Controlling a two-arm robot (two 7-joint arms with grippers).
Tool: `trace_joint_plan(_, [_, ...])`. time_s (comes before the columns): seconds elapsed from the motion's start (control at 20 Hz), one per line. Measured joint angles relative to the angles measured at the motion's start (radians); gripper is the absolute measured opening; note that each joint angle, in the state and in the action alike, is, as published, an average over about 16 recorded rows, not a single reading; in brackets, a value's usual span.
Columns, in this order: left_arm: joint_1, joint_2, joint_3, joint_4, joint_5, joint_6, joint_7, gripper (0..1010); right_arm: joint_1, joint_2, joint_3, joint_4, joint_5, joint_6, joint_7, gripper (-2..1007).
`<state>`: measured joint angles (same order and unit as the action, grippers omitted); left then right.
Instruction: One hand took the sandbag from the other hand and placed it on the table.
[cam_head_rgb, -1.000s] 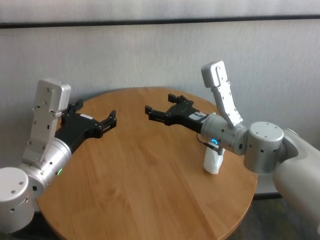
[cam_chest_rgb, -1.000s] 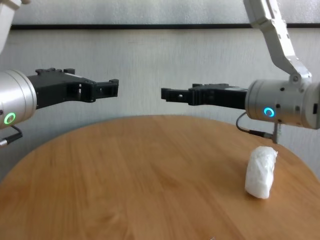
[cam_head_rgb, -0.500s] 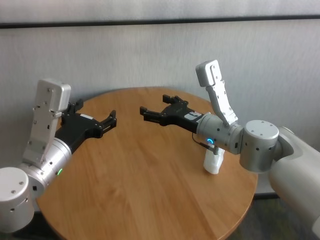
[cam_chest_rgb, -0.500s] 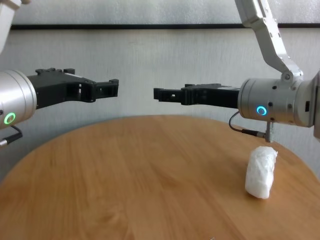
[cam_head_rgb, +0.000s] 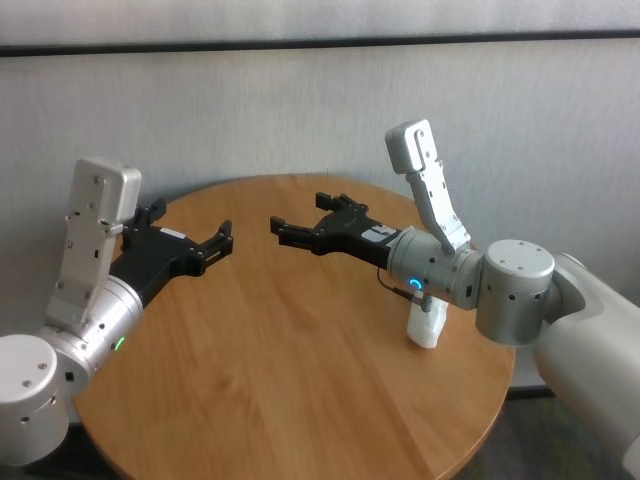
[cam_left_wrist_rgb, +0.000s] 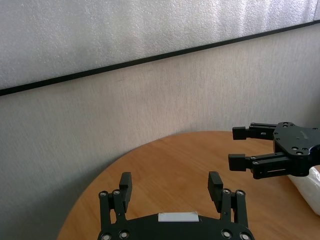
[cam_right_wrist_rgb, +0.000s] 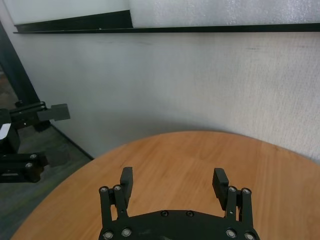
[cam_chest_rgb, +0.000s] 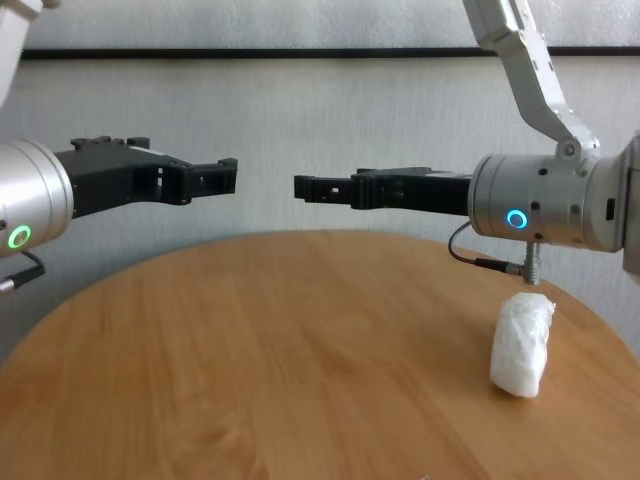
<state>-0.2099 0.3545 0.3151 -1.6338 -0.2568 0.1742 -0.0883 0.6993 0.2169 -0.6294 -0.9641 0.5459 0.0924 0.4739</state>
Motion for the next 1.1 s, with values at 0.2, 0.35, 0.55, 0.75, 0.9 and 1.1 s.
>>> trace_joint_plan(0.2, [0.0, 0.0, 0.0, 0.0, 0.0, 0.0, 0.0, 1001, -0.005, 0.0, 0.005, -0.01, -0.002, 0.013, 0.01, 1001])
trace_joint_plan(0.35, [0.0, 0.0, 0.0, 0.0, 0.0, 0.0, 0.0, 1001, -0.008, 0.0, 0.008, -0.016, -0.004, 0.02, 0.016, 1001])
trace_joint_plan(0.55, [0.0, 0.0, 0.0, 0.0, 0.0, 0.0, 0.0, 1001, -0.01, 0.001, 0.009, -0.021, -0.005, 0.026, 0.022, 1001])
trace_joint_plan(0.75, [0.0, 0.0, 0.0, 0.0, 0.0, 0.0, 0.0, 1001, -0.01, 0.002, 0.01, -0.022, -0.005, 0.029, 0.023, 1001])
trace_joint_plan(0.9, [0.0, 0.0, 0.0, 0.0, 0.0, 0.0, 0.0, 1001, -0.01, 0.002, 0.01, -0.022, -0.004, 0.028, 0.023, 1001])
trace_joint_plan(1.1, [0.0, 0.0, 0.0, 0.0, 0.0, 0.0, 0.0, 1001, -0.01, 0.002, 0.009, -0.022, -0.004, 0.028, 0.022, 1001])
